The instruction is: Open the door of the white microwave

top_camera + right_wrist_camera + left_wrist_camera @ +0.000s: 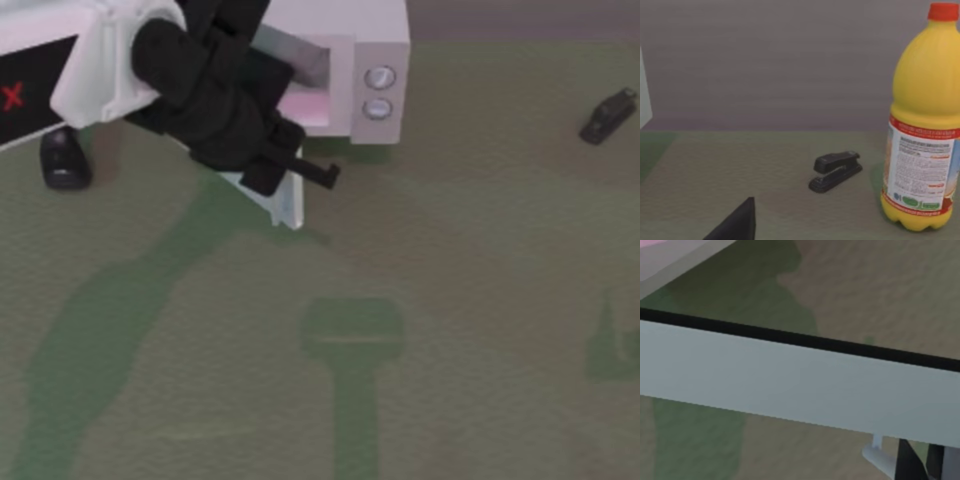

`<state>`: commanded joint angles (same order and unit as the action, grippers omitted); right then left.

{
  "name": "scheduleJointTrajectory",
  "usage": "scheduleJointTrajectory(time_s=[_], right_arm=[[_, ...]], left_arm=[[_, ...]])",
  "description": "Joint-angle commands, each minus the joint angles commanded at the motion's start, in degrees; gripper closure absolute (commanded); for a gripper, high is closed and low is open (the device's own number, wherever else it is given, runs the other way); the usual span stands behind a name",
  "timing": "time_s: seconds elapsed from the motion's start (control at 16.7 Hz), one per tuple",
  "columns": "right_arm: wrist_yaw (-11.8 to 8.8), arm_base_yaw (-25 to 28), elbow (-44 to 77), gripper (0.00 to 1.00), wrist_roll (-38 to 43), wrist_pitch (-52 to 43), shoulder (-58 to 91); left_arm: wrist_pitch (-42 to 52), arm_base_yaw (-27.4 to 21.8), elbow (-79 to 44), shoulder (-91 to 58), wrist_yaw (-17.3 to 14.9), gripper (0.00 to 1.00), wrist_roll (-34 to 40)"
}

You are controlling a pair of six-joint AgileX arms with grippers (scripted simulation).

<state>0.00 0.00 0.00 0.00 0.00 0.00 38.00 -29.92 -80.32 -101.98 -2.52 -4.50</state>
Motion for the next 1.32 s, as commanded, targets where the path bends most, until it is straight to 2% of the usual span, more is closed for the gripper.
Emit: scheduleJointTrajectory(time_s=[0.3, 0.84, 1.32], right_arm=[[0.00, 0.00, 0.00, 0.00, 0.00, 0.00, 0.00], [0.00, 0.00, 0.00, 0.00, 0.00, 0.00, 0.00], [0.00, 0.00, 0.00, 0.00, 0.00, 0.00, 0.00]], left_arm=[[-0.02, 0.10, 0.46, 0.14, -0.77, 1.00, -0.57], [0.30, 3.27, 4.01, 3.44, -5.14, 1.00, -8.98], [0.29, 3.33, 4.07, 3.52, -5.22, 1.00, -9.10]])
